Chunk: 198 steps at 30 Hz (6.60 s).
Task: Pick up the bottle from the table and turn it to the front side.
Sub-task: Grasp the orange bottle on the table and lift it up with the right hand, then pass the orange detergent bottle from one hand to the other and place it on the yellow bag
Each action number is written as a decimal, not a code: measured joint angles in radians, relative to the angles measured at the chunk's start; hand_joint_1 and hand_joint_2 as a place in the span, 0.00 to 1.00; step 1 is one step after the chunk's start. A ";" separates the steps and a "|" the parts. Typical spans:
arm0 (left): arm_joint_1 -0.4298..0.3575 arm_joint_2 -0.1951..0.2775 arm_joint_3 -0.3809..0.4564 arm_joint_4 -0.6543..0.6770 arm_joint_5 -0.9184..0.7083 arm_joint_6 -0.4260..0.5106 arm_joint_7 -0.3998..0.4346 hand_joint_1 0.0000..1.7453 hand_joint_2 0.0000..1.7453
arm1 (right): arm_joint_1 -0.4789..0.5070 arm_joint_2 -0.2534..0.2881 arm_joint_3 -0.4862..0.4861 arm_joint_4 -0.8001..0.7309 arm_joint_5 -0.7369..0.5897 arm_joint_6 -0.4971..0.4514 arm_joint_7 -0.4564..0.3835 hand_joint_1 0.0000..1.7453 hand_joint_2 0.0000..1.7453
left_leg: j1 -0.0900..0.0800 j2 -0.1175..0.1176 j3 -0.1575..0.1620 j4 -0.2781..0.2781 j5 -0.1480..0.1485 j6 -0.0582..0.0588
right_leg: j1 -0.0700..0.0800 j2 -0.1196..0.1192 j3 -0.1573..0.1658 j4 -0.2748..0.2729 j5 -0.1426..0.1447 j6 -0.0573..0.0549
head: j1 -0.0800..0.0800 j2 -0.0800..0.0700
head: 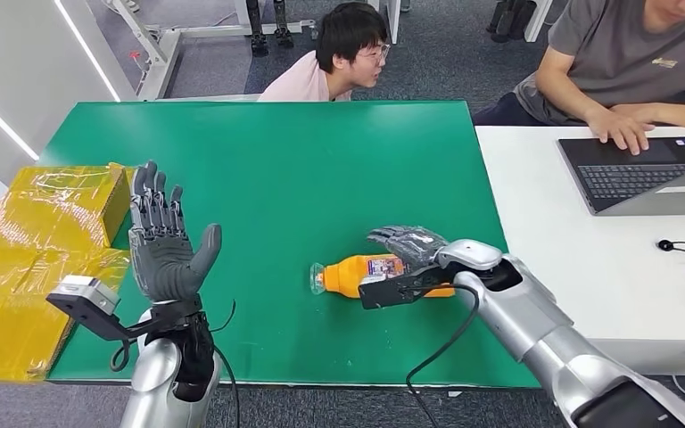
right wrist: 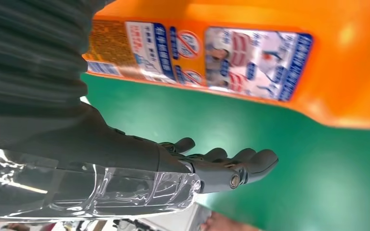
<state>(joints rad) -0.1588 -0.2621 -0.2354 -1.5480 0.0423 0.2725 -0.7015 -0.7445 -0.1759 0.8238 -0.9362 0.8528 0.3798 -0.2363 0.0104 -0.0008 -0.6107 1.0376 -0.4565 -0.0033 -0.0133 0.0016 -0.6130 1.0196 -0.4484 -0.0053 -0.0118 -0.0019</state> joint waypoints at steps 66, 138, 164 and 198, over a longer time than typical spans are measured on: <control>-0.002 -0.009 -0.009 0.030 0.048 0.077 0.000 0.00 1.00 | -0.303 -0.056 0.425 0.180 -0.209 0.085 0.080 0.00 1.00 | 0.000 -0.002 -0.002 0.002 0.000 0.001 | 0.000 -0.001 0.000 0.000 0.000 0.001 | 0.000 0.000; 0.099 -0.006 -0.010 -0.072 0.083 -0.071 0.000 0.00 1.00 | 0.365 0.226 -0.240 -0.146 -0.568 -0.915 -0.235 1.00 1.00 | 0.000 -0.002 -0.001 0.002 0.000 0.002 | 0.000 -0.001 0.001 0.000 0.000 0.003 | 0.000 0.000; 0.010 -0.015 -0.063 0.118 0.152 -0.437 0.000 0.00 1.00 | 0.265 0.334 -0.181 -0.008 -0.509 -0.787 -0.256 0.95 1.00 | 0.000 -0.001 -0.002 0.002 0.000 0.002 | 0.000 -0.001 0.001 0.000 0.000 0.003 | 0.000 0.000; -0.013 -0.023 0.012 0.214 0.129 -0.361 0.000 0.00 1.00 | 0.150 0.355 -0.066 0.119 -0.215 -0.477 -0.088 1.00 1.00 | 0.000 -0.001 -0.002 0.002 0.000 0.002 | 0.000 0.000 0.000 0.000 0.000 0.003 | 0.000 0.000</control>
<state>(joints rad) -0.1719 -0.2852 -0.2229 -1.3345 0.1717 -0.0890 -0.7017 -0.5949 0.1793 0.7582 -0.8174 0.6378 -0.0971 -0.3240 0.0107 -0.0016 -0.6125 1.0399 -0.4566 -0.0011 -0.0130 0.0014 -0.6128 1.0194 -0.4481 -0.0022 -0.0118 -0.0019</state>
